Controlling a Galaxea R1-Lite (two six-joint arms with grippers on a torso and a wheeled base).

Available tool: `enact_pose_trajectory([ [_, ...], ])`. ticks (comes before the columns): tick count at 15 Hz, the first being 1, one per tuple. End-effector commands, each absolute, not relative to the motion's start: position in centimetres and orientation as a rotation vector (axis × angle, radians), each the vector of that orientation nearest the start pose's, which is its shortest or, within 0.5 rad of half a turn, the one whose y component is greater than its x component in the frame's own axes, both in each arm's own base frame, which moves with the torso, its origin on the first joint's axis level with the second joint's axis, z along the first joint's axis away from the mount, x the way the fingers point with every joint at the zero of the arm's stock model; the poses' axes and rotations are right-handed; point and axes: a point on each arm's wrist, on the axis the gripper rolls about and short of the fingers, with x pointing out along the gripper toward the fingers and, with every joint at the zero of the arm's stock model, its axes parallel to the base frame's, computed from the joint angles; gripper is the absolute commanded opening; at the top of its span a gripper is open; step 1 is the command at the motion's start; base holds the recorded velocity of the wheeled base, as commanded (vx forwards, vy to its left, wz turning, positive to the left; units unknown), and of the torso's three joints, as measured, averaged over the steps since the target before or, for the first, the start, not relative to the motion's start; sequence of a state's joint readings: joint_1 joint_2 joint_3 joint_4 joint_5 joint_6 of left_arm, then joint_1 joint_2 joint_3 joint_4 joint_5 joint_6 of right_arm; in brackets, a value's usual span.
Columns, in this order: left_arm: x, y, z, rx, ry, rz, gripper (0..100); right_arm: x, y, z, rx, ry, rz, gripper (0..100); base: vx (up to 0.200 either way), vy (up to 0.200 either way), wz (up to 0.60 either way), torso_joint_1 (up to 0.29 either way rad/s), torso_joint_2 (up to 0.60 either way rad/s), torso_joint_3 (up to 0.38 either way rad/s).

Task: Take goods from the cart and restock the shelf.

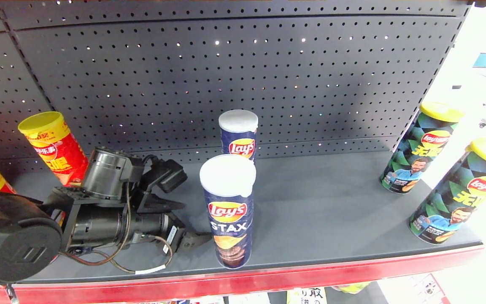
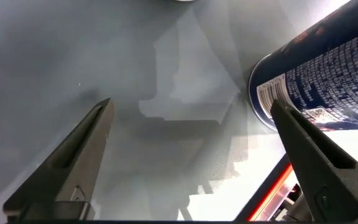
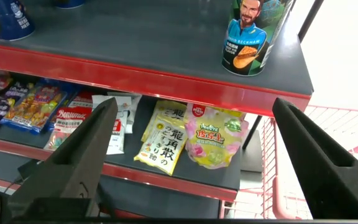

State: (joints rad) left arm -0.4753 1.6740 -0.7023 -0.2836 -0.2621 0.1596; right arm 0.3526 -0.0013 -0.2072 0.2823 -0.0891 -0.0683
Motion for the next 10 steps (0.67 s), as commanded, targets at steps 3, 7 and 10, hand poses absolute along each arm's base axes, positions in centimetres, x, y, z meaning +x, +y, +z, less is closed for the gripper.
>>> enact_pose_trajectory([
  [3, 23.7, -12.9, 13.2, 0.221, 0.641, -0.763, 100, -3.9, -1.7, 10.2, -0.085, 0.064, 0.266, 100, 0.000, 0.000, 0.00, 0.000, 0.00, 0.000],
  [7, 22.8, -11.9, 13.9, 0.202, 0.625, -0.739, 100, -3.8, -1.6, 10.0, -0.087, 0.073, 0.266, 100, 0.000, 0.000, 0.00, 0.000, 0.00, 0.000],
  [10, 22.2, -11.6, 13.9, 0.200, 0.625, -0.735, 100, -3.8, -1.6, 9.9, -0.088, 0.078, 0.265, 100, 0.000, 0.000, 0.00, 0.000, 0.00, 0.000],
])
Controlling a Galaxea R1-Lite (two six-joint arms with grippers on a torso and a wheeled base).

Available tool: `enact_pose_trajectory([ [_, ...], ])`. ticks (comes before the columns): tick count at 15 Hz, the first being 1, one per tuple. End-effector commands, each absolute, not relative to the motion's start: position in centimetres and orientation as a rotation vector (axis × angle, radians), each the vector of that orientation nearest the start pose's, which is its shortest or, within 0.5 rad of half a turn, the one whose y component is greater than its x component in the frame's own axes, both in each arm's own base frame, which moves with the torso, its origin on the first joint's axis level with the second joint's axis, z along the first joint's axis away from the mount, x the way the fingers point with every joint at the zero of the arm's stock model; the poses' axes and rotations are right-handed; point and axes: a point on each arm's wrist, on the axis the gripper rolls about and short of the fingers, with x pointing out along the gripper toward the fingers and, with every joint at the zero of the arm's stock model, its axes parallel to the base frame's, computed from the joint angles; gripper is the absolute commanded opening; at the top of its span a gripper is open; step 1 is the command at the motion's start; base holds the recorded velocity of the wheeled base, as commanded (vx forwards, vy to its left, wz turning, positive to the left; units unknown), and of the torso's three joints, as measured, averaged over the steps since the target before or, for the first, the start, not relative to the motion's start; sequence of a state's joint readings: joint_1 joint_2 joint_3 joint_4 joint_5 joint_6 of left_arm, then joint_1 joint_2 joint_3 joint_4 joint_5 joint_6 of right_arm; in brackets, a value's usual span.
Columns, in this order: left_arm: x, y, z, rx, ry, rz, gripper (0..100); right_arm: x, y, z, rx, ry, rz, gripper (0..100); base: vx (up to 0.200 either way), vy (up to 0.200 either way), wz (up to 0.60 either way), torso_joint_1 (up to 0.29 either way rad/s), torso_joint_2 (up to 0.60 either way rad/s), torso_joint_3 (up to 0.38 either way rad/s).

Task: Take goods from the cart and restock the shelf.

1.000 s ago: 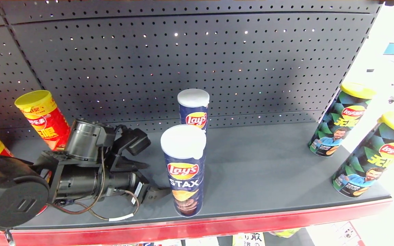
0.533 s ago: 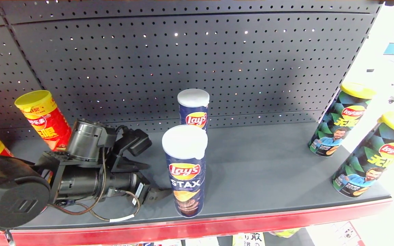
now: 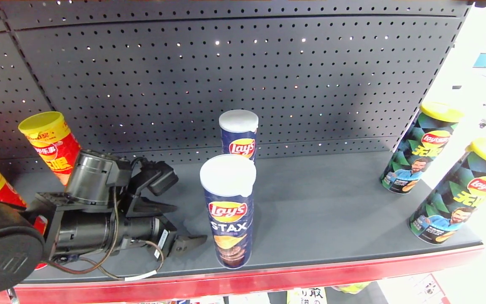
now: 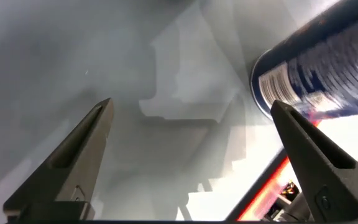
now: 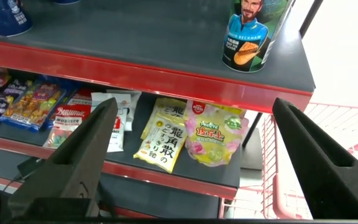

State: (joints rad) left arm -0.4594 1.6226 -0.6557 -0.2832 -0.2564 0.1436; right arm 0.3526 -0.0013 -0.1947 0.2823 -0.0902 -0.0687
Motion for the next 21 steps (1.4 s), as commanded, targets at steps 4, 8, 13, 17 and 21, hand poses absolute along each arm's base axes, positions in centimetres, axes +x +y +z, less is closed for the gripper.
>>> enact_pose_trajectory([
  [4, 22.37, -11.82, 13.85, 0.203, 0.627, -0.742, 100, -3.79, -1.62, 9.89, -0.088, 0.077, 0.262, 100, 0.000, 0.000, 0.00, 0.000, 0.00, 0.000],
  [8, 22.32, -12.05, 13.73, 0.206, 0.631, -0.751, 100, -3.78, -1.61, 9.85, -0.088, 0.078, 0.262, 100, 0.000, 0.000, 0.00, 0.000, 0.00, 0.000],
  [13, 22.44, -12.38, 13.49, 0.210, 0.640, -0.759, 100, -3.78, -1.61, 9.85, -0.088, 0.078, 0.262, 100, 0.000, 0.000, 0.00, 0.000, 0.00, 0.000],
  [17, 22.65, -12.48, 13.48, 0.210, 0.640, -0.759, 100, -3.77, -1.60, 9.81, -0.089, 0.080, 0.262, 100, 0.000, 0.000, 0.00, 0.000, 0.00, 0.000],
  [21, 22.77, -12.55, 13.47, 0.210, 0.640, -0.759, 100, -3.71, -1.59, 9.65, -0.090, 0.086, 0.264, 100, 0.000, 0.000, 0.00, 0.000, 0.00, 0.000],
])
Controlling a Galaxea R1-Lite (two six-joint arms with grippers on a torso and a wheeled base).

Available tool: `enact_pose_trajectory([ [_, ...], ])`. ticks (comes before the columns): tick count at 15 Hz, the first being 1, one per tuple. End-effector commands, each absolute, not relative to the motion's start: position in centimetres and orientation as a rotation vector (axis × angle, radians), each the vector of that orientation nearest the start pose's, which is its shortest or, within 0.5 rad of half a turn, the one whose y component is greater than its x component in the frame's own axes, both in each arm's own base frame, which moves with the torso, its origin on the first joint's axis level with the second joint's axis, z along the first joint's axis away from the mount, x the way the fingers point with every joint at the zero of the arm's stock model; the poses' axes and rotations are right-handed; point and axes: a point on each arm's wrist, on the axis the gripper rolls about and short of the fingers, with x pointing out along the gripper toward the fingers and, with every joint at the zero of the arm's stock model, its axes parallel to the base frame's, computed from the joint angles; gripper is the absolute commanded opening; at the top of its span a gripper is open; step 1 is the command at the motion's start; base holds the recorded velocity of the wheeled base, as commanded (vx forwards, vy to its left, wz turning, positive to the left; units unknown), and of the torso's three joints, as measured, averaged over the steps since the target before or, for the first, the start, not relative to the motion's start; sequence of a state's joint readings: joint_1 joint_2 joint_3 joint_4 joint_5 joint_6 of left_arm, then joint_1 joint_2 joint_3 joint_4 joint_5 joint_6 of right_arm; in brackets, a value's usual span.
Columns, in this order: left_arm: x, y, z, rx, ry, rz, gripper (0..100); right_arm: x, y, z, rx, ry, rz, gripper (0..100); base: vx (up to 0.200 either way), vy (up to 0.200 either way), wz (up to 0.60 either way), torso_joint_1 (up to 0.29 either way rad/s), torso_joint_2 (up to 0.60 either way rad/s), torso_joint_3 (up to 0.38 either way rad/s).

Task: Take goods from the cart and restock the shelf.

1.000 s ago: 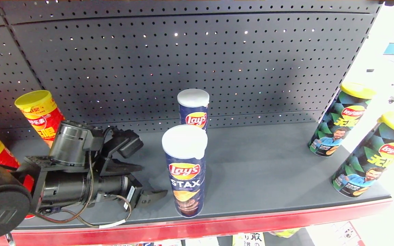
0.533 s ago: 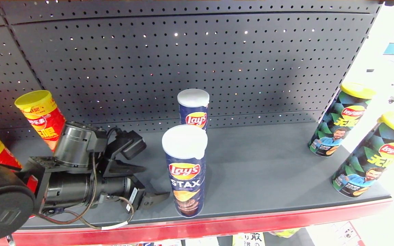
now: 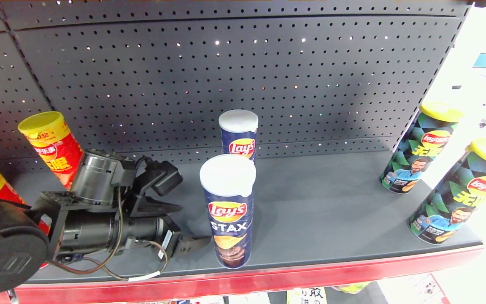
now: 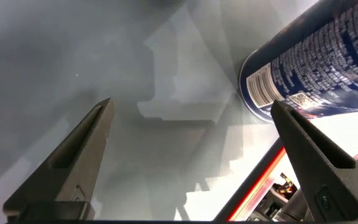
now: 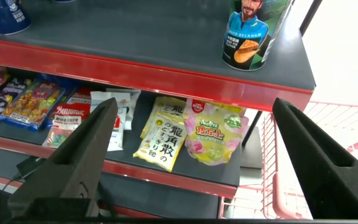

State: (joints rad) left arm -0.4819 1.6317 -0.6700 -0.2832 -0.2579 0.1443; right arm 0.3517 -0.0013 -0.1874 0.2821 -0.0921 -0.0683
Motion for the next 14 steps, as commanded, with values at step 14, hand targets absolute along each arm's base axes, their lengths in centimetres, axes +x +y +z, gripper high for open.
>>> enact_pose_trajectory([
  [14, 23.41, -13.25, 13.37, 0.213, 0.640, -0.771, 100, -3.68, -1.57, 9.57, -0.091, 0.088, 0.265, 100, 0.000, 0.000, 0.00, 0.000, 0.00, 0.000],
])
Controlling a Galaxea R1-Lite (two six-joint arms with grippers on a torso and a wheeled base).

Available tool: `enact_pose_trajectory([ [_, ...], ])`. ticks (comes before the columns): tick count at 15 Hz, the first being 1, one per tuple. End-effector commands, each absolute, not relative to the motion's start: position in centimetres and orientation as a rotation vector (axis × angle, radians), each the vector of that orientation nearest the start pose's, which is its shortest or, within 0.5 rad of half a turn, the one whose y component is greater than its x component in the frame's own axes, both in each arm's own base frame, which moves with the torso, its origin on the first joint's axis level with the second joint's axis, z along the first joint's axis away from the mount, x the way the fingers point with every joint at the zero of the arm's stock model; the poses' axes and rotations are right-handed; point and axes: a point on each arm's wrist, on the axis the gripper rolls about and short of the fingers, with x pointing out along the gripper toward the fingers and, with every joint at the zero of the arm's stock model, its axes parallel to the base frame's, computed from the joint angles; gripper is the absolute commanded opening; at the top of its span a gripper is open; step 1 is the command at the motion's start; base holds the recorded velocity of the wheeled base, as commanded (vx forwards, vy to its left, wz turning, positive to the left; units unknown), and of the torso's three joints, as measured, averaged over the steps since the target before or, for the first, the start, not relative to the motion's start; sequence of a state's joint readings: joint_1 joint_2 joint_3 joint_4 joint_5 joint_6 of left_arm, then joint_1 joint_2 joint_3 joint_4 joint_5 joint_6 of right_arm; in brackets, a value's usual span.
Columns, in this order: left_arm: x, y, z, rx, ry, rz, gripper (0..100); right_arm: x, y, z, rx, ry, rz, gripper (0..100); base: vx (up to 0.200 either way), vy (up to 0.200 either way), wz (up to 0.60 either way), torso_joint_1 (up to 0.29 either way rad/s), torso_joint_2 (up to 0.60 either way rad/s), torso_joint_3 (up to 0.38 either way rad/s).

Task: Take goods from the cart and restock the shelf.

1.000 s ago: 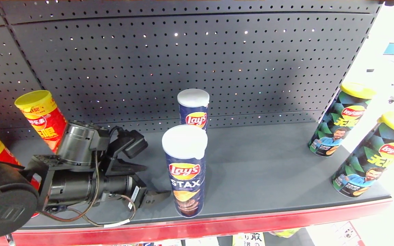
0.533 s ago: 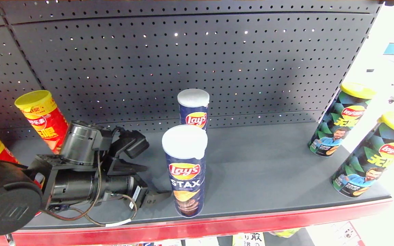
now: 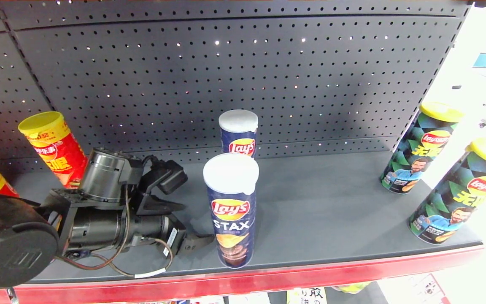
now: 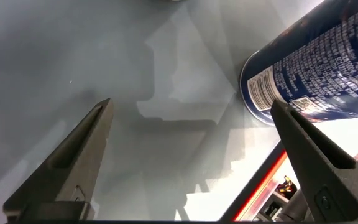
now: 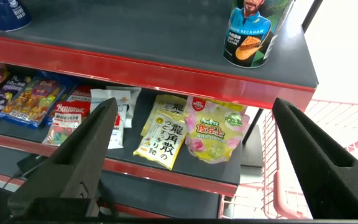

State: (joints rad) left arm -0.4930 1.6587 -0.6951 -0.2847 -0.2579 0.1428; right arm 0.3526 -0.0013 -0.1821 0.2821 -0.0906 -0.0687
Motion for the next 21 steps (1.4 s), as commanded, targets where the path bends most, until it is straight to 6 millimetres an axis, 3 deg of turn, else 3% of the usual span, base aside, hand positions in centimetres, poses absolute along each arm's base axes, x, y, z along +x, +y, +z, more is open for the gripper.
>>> enact_pose_trajectory([
  [1, 23.4, -13.3, 13.4, 0.213, 0.638, -0.772, 100, -3.7, -1.6, 9.6, -0.091, 0.088, 0.265, 100, 0.000, 0.000, 0.00, 0.000, 0.00, 0.000],
  [7, 23.3, -13.2, 13.3, 0.213, 0.643, -0.771, 100, -3.7, -1.6, 9.5, -0.091, 0.090, 0.265, 100, 0.000, 0.000, 0.00, 0.000, 0.00, 0.000],
  [9, 22.1, -12.3, 13.9, 0.208, 0.624, -0.762, 100, -3.6, -1.5, 9.2, -0.093, 0.099, 0.264, 100, 0.000, 0.000, 0.00, 0.000, 0.00, 0.000],
  [11, 19.2, -10.6, 14.9, 0.201, 0.579, -0.753, 100, -3.5, -1.5, 9.1, -0.096, 0.106, 0.268, 100, 0.000, 0.000, 0.00, 0.000, 0.00, 0.000],
  [16, 8.6, -4.9, 18.1, 0.107, 0.355, -0.646, 100, -3.5, -1.5, 9.1, -0.099, 0.107, 0.242, 100, 0.000, 0.000, 0.00, 0.000, 0.00, 0.000],
  [17, 5.7, -3.2, 18.6, 0.072, 0.340, -0.596, 100, -3.6, -1.4, 9.1, -0.102, 0.108, 0.196, 100, 0.000, 0.000, 0.00, 0.000, 0.00, 0.000],
  [18, 4.0, -2.3, 18.8, 0.060, 0.328, -0.565, 100, -3.6, -1.4, 9.1, -0.106, 0.107, 0.192, 100, 0.000, 0.000, 0.00, 0.000, 0.00, 0.000],
  [19, 1.1, -0.6, 18.5, 0.049, 0.320, -0.477, 100, -3.6, -1.5, 9.3, -0.132, 0.100, 0.148, 100, 0.000, 0.000, 0.00, 0.000, 0.00, 0.000],
  [21, -2.3, 1.2, 16.5, 0.055, 0.295, -0.337, 100, -3.8, -1.7, 9.7, -0.157, 0.085, 0.086, 100, 0.000, 0.000, 0.00, 0.000, 0.00, 0.000],
])
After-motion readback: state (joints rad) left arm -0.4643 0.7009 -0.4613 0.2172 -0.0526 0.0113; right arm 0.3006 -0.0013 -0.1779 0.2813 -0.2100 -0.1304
